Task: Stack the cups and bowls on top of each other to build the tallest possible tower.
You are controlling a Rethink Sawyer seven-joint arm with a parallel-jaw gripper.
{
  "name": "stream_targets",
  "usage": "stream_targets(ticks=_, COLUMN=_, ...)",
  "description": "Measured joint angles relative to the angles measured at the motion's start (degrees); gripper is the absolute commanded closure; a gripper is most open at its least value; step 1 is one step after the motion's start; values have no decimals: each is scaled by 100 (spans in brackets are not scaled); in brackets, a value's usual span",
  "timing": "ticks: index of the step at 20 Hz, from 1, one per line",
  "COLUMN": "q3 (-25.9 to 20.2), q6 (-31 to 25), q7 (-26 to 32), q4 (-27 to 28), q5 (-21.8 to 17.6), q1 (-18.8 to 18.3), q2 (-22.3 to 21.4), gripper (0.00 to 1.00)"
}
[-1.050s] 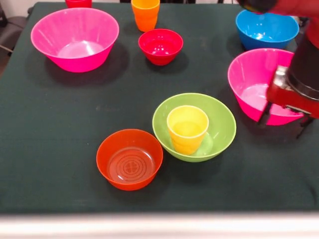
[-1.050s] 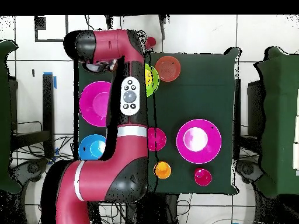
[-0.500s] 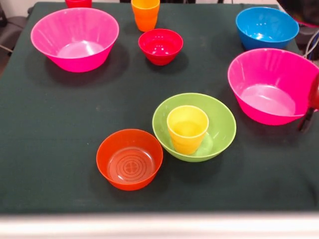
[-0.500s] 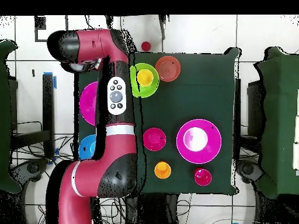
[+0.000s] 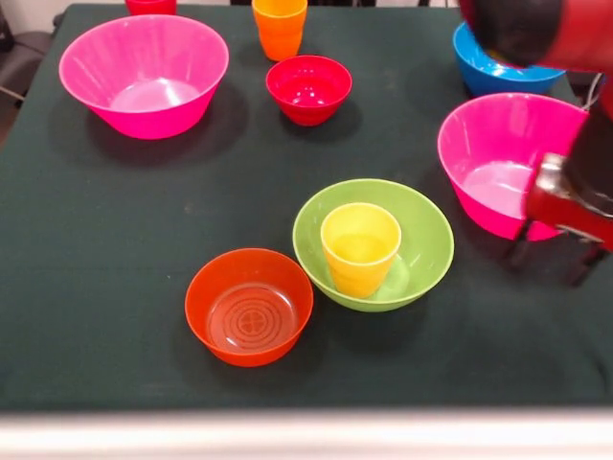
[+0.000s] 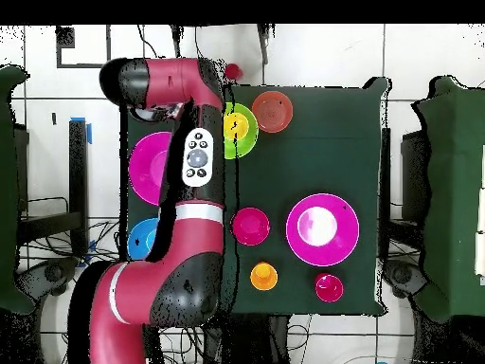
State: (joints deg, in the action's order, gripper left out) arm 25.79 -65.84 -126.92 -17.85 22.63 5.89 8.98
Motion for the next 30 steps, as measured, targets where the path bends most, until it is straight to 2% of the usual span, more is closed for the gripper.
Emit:
stream_targets(ticks=3, q3=8, q6=124, q7=0, q4=-386, q5=-90, q1=-43, q2=-197, gripper=0)
stream_targets(ticks=4, q3=12, q6=197, q7=0, q4=-687, q5=-129, q1=-96, q2=-368, gripper=0)
stream_targets(ticks=11, q3=15, q6=390, q7=0, q4=-1338, q5=-196, q1=-278, q2=-815, gripper=0)
stream_targets(ticks=17, q3=45, q6=467, q7=0, q4=-1486, q5=-299, q1=-364, q2=-1027, gripper=0)
stream_targets(ticks=30, q3=57, q6=545, q7=0, q4=-1544, q5=-405, q1=-368, q2=-1197, gripper=0)
